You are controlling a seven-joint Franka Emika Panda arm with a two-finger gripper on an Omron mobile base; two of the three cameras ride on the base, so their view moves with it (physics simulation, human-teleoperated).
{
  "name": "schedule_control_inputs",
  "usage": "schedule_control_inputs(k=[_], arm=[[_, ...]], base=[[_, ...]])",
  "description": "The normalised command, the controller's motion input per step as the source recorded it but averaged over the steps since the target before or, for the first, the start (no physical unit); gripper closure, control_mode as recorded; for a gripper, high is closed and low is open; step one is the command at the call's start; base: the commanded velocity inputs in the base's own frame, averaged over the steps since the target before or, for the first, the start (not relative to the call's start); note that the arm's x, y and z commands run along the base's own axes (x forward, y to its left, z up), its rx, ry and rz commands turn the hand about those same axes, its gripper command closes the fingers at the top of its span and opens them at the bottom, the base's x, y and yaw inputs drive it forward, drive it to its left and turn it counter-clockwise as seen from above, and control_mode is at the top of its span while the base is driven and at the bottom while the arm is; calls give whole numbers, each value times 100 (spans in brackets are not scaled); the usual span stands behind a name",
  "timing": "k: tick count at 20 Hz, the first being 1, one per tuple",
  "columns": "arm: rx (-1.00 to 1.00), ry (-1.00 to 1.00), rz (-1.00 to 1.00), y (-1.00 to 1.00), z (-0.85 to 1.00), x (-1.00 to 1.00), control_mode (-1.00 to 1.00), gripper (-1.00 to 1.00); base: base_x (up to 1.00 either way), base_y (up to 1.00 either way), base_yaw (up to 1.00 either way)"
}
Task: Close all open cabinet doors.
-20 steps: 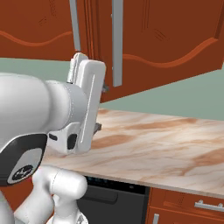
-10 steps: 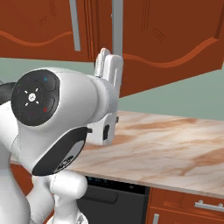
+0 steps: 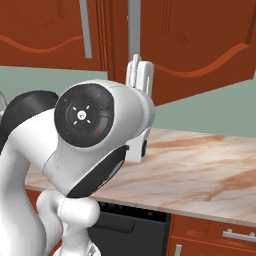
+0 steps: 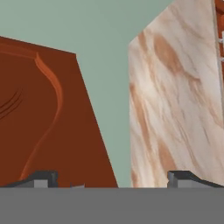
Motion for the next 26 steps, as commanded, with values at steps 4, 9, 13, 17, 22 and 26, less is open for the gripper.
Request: schedule_control_inputs(k=[4,9,13,17,22,26], arm=[[0,-5,2,-12,1,27,-100,-100],[0,-8,3,-8,4,20,-100,-100],[0,-11,2,0,3,15,-100,-100],[0,-11,3,0,0,19,-100,-100],[0,-11,4,2,0,42,-100,-100],[2,-8,8,0,3,44,-100,-100]], base=[[0,0,0],[0,0,0],[0,0,0],[0,0,0],[0,0,0],[0,0,0]])
